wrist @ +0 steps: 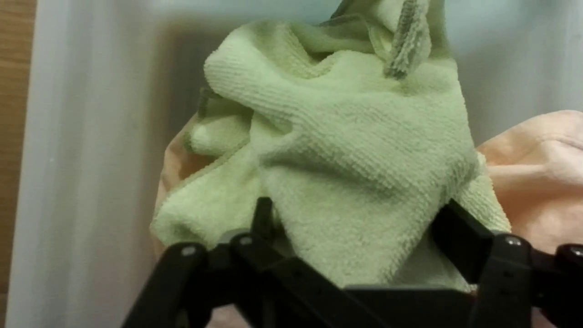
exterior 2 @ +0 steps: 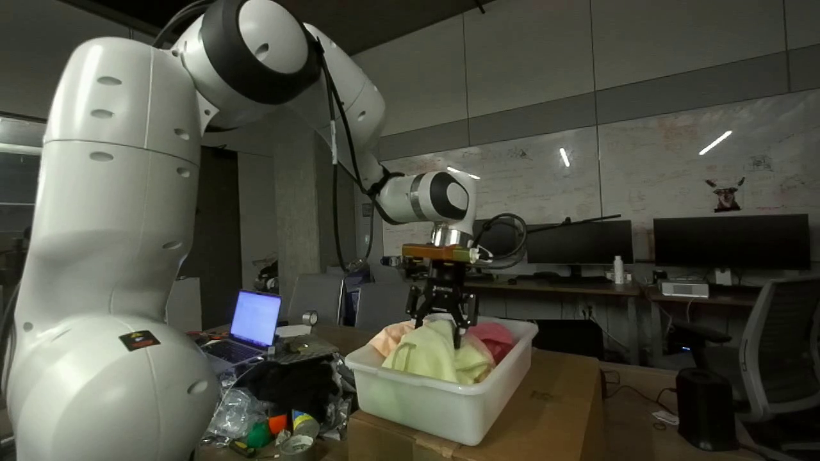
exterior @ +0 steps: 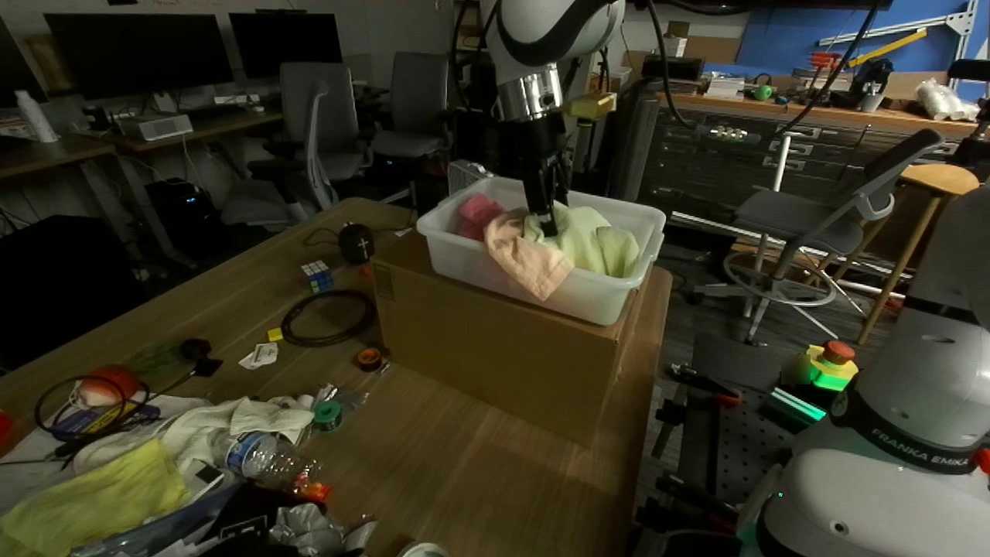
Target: Remove the green towel and the peach and pink shirts from the basket respectively
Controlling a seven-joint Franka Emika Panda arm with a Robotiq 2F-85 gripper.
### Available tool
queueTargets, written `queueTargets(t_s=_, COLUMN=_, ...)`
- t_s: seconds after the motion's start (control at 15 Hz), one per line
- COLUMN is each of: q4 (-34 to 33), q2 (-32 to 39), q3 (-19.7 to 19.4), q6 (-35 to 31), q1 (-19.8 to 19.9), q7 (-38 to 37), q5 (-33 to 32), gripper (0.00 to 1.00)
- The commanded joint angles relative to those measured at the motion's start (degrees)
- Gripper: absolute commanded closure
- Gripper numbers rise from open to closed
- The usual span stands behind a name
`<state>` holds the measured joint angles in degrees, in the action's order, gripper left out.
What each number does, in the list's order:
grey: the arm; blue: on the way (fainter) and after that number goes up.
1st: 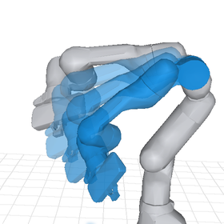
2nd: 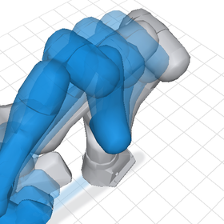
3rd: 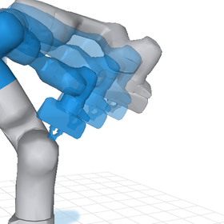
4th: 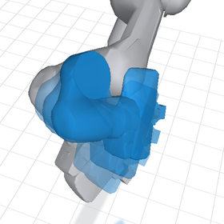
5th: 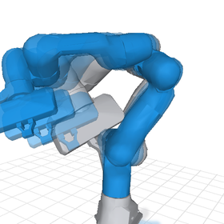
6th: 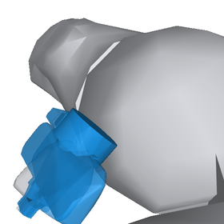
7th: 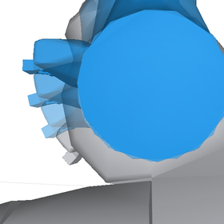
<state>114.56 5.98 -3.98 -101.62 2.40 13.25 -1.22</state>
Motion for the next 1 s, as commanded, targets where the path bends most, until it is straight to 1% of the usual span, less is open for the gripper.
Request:
queueTargets(t_s=0.0, q4=-0.9, q2=0.9, q3=0.5, q6=1.8, q1=0.3, q7=-1.7, q5=-1.0, gripper=0.42)
queueTargets(t_s=0.07, q4=-1.1, q2=1.1, q3=0.5, q6=2.3, q1=0.3, q7=-1.9, q5=-1.0, gripper=0.51)
queueTargets(t_s=0.33, q4=-1.6, q2=1.4, q3=0.5, q6=4.4, q1=0.4, q7=-1.5, q5=-1.3, gripper=0.82)
queueTargets(t_s=0.47, q4=-1.4, q2=0.7, q3=0.5, q6=4.6, q1=0.4, q7=-1.3, q5=-1.4, gripper=0.94)
queueTargets(t_s=0.67, q4=-1.3, q2=-0.9, q3=0.5, q6=4.0, q1=0.4, q7=-1.2, q5=-1.5, gripper=0.97)
queueTargets(t_s=0.73, q4=-1.2, q2=-1.7, q3=0.5, q6=3.6, q1=0.4, q7=-1.4, q5=-1.6, gripper=0.95)
queueTargets(t_s=0.93, q4=-0.4, q2=-5.3, q3=0.5, q6=1.0, q1=0.2, q7=-2.6, q5=-2.3, gripper=0.95)
